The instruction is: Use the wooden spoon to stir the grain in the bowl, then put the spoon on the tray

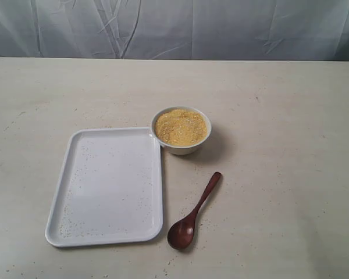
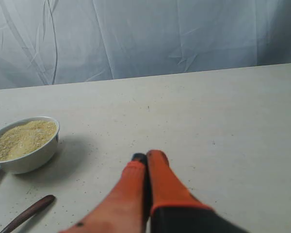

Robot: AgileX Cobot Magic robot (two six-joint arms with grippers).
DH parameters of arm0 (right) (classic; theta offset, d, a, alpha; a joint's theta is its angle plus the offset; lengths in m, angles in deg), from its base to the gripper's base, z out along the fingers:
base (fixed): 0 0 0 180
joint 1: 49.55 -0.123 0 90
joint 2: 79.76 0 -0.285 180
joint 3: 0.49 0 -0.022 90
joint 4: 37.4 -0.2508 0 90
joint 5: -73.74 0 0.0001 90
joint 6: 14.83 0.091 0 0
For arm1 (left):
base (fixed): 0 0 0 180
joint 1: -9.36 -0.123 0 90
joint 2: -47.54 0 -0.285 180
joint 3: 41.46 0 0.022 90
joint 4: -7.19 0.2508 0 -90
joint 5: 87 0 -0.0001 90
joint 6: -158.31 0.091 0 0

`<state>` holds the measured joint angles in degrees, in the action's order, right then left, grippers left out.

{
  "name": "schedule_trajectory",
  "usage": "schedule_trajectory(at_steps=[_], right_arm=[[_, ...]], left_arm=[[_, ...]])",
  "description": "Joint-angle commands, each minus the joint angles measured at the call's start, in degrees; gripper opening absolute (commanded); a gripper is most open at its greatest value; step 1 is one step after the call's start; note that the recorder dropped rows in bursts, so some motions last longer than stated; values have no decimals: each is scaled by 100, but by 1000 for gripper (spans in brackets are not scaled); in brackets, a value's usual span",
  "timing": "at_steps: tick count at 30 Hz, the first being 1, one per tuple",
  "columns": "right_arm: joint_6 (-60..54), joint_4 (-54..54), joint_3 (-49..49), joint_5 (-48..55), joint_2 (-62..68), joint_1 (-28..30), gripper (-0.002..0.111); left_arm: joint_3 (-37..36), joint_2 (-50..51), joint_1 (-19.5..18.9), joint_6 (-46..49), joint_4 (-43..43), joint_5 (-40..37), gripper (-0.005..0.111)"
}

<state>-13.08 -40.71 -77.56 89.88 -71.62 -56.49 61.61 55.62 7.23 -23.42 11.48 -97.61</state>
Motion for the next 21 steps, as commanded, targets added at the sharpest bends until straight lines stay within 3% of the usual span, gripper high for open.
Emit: schedule_trajectory(at_steps=[1,21], right_arm=[[-31,22,-14,-41,-36,-7,0],[-31,22,-14,-36,-36,-7,0]], left_arm=[[-28,-29,-5,-17,-20,34,0],[-28,-29,-5,-17,-20,34,0]])
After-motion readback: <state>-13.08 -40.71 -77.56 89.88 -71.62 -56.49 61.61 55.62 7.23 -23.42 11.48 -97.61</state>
